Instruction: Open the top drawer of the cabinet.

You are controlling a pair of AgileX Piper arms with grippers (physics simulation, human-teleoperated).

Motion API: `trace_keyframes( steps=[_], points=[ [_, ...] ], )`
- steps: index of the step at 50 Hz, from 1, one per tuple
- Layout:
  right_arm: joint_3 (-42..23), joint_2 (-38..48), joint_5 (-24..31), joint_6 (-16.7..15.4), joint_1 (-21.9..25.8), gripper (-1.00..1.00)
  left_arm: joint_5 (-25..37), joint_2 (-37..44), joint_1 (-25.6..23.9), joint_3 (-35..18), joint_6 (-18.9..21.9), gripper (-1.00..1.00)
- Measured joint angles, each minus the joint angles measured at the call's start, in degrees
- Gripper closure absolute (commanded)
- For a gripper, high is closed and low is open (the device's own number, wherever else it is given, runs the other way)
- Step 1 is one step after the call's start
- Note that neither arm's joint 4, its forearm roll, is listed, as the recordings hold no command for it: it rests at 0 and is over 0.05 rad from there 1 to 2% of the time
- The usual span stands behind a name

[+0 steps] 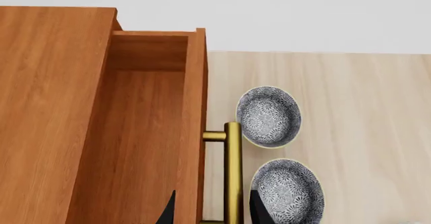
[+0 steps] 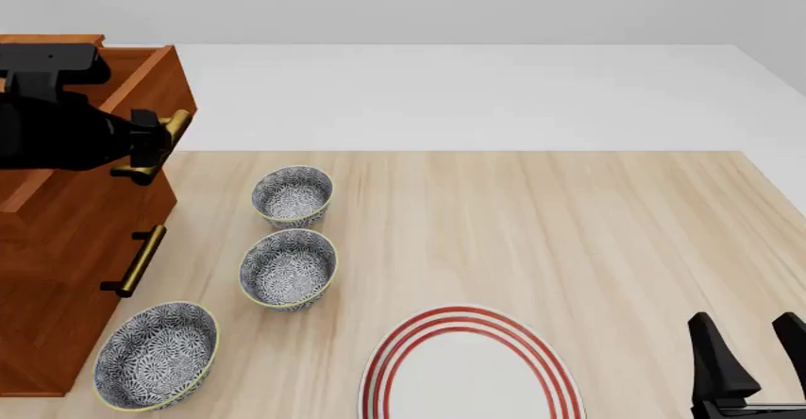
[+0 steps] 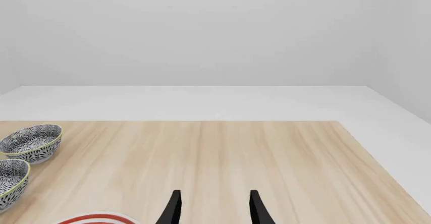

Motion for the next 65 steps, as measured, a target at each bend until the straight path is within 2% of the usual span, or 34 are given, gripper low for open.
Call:
trace_keyframes(
  steps=[18,51,65],
  points=[
    [0.0,0.0,0.0,0.0,0.0,-1.00,5.1,1.9,-0.4,-3.1,2.2,-1.00],
    [0.0,0.0,0.0,0.0,0.0,-1.00,4.9,2.1,-9.0,-3.3,-5.3,-1.00],
    [0.0,0.0,0.0,0.0,0.0,-1.00,4.8,2.0,-10.2,-3.3,-6.1,-1.00]
  ],
)
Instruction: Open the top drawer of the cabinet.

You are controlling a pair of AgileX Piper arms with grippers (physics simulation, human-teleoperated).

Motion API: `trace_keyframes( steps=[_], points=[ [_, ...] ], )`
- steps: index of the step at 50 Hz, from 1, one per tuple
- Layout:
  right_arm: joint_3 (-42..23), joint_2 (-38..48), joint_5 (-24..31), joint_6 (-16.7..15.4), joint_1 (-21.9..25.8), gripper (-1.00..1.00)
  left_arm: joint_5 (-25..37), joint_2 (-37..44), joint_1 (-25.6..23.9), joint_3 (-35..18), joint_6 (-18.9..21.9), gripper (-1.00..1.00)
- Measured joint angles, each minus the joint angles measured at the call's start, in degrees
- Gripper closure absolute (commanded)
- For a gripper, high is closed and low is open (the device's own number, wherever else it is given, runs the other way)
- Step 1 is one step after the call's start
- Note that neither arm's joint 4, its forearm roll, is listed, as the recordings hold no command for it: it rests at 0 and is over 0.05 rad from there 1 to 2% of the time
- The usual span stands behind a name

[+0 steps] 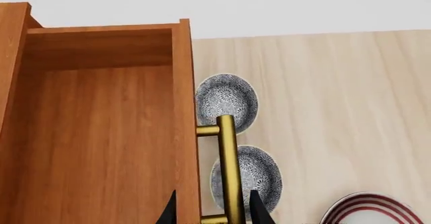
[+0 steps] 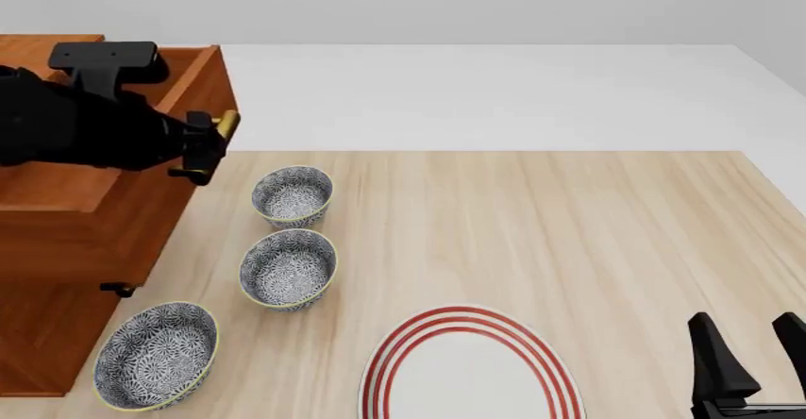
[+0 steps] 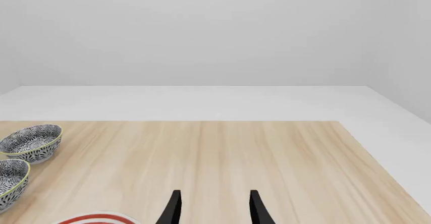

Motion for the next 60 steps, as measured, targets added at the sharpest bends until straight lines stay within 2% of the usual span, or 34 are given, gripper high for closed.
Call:
trace_keyframes(
  steps=[16,40,60],
  points=[
    [0.0,0.0,0.0,0.0,0.0,-1.00,-0.8,-0.2,-1.8,0.4,0.1,-1.00],
    [0.0,0.0,0.0,0.0,0.0,-1.00,-2.6,-0.3,-4.6,0.9,-2.5,-1.00],
    [0.0,0.0,0.0,0.0,0.0,-1.00,-0.2,-1.5,-6.6,1.3,-0.5,-1.00]
  ],
)
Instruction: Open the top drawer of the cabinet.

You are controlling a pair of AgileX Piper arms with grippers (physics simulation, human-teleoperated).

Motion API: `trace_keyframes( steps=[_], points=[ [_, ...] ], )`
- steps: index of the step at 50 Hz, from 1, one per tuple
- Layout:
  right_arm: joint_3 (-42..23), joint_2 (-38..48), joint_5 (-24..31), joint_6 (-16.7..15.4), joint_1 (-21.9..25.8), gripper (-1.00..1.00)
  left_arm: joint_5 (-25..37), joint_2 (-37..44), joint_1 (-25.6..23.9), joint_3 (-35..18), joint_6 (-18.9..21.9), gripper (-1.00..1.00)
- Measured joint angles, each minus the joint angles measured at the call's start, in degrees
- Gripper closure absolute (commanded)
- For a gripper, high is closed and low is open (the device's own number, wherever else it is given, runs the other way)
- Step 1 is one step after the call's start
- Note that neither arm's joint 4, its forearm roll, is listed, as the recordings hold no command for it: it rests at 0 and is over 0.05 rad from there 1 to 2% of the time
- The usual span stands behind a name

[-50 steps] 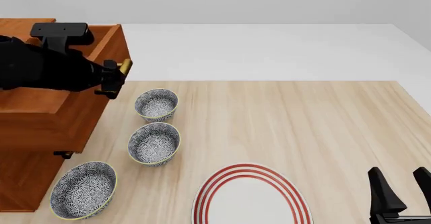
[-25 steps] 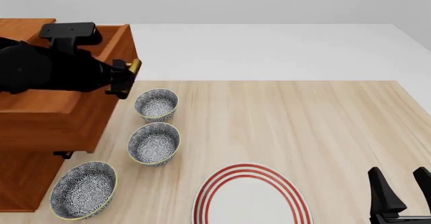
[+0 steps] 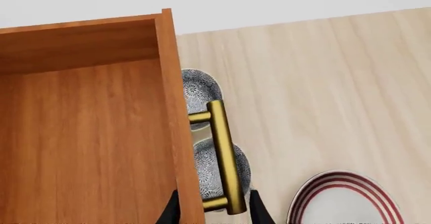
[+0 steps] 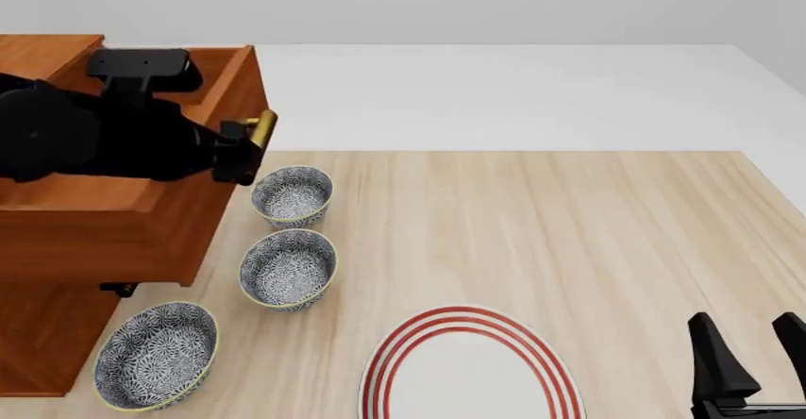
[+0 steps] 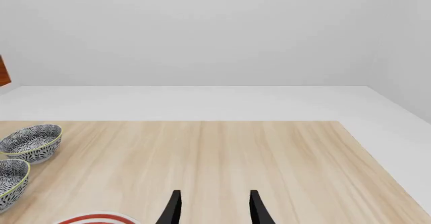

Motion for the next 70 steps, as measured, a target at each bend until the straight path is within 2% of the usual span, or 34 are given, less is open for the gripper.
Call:
trace_keyframes(
  steps=[9,18,30,59,70],
  points=[
    [0.0,0.0,0.0,0.0,0.0,-1.00,0.1,-0.1,-0.2,0.1,0.0,-1.00],
    [0.0,0.0,0.0,0.0,0.0,-1.00,1.0,0.0,0.4,-0.3,1.7,-1.00],
    [0.0,0.0,0.0,0.0,0.0,-1.00,3.2,0.8,0.8,-1.9,3.6,-1.00],
    [0.0,0.0,0.0,0.0,0.0,-1.00,8.0,2.9,0.3,-5.9,5.2,-1.00],
    [0.0,0.0,0.0,0.0,0.0,-1.00,9.2,2.1,-0.1,-10.8,7.0,-1.00]
  ],
)
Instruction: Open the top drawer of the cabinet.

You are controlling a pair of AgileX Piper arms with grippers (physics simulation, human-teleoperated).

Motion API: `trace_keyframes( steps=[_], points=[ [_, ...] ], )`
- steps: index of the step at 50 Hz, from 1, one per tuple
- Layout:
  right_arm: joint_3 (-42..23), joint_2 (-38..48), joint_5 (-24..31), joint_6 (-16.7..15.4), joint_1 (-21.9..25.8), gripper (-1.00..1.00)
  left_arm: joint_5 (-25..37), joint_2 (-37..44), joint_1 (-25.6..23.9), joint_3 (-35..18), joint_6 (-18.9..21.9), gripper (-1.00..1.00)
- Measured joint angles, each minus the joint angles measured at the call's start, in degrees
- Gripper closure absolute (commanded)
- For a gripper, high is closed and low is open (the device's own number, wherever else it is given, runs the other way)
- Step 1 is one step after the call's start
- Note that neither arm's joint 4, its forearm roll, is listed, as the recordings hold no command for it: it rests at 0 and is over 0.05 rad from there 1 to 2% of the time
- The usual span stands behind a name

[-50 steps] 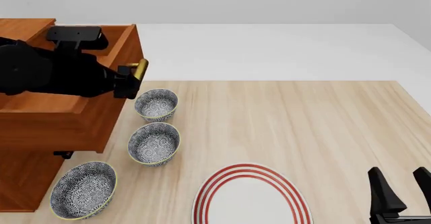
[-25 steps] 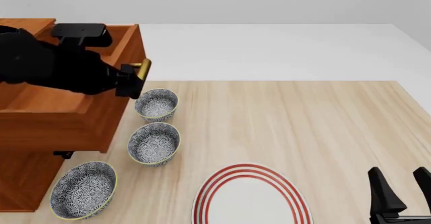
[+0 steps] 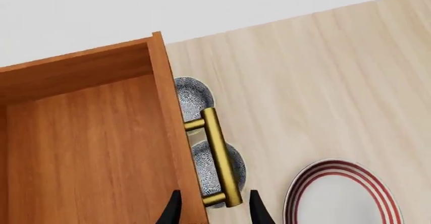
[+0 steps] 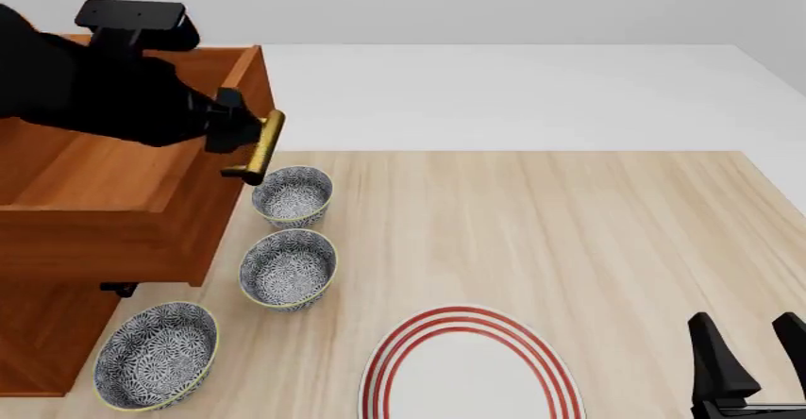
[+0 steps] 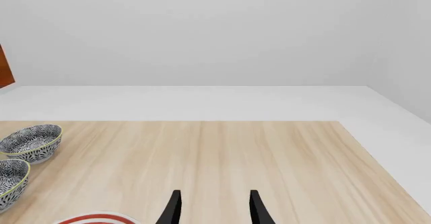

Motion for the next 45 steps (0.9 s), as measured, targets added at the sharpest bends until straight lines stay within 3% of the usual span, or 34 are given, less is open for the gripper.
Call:
trace_keyframes(
  steps=[28,45],
  points=[
    [0.0,0.0,0.0,0.0,0.0,-1.00,2.5,-1.3,-1.6,-7.4,1.7,-1.00],
    [0.0,0.0,0.0,0.0,0.0,-1.00,2.5,-5.1,-5.5,-9.4,1.2,-1.00]
  ],
)
